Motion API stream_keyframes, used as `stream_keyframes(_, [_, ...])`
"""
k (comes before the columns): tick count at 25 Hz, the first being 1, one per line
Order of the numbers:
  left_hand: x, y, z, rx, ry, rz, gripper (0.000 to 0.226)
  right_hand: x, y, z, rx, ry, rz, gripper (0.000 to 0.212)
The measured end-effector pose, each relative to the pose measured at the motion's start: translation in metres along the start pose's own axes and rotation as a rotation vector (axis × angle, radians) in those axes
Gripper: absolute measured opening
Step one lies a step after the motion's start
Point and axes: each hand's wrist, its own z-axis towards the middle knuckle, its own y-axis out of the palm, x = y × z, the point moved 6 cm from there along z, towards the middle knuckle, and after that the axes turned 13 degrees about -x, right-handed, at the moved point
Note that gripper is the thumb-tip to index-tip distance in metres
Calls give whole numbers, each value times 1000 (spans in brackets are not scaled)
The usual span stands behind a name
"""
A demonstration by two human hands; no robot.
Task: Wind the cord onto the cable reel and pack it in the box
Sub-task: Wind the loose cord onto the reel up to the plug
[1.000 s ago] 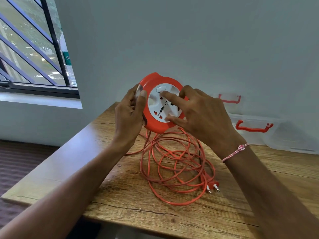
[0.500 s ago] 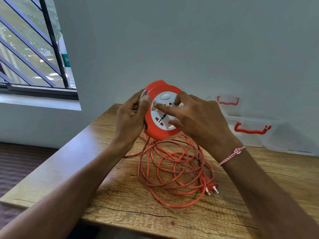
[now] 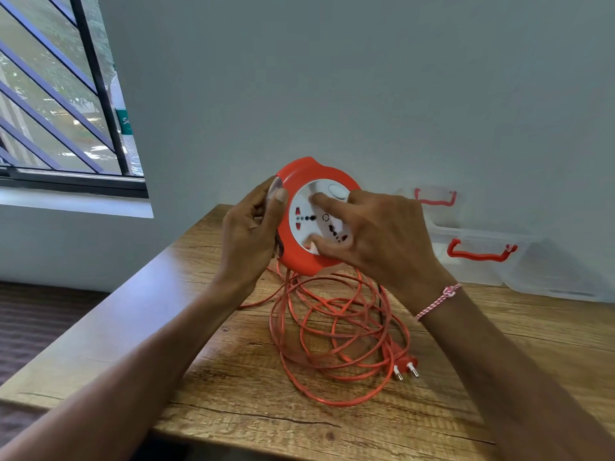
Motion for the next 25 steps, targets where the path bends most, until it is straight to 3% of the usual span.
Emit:
stream_keyframes(3, [-1, 5, -3, 31, 33, 63, 36, 3, 5, -3, 52, 410, 527, 57])
stream_keyframes(6, [-4, 4, -4, 64, 25, 126, 51, 3, 28, -8, -38, 735, 1157, 48])
stream_keyframes(7, [-5, 4, -4, 73, 7, 117, 52, 5, 26, -7, -50, 713, 1131, 46])
stream_keyframes(11, [-8, -2, -3, 92, -46, 40, 40, 13, -3, -1, -5, 206, 249, 49])
stream_keyframes(13, [-8, -5, -2, 96, -63, 41, 33, 6, 2, -2, -96, -18, 36, 59])
stream_keyframes(16, [-6, -3, -2, 63, -72, 28, 23, -6, 8, -5, -94, -95, -136, 68])
stream_keyframes(18, [-7, -1, -2, 48, -53, 42, 25, -9, 8, -5, -49, -60, -128, 65])
stream_keyframes(21, [-9, 4, -3, 44, -16, 82, 47, -4, 5, -3, 17, 95, 31, 63])
stream_keyframes(23, [-7, 7, -4, 51, 13, 128, 52, 5, 8, -4, 51, 305, 335, 61])
stream_keyframes(25, [-8, 8, -5, 68, 30, 166, 57, 11, 22, -7, 5, 558, 836, 56])
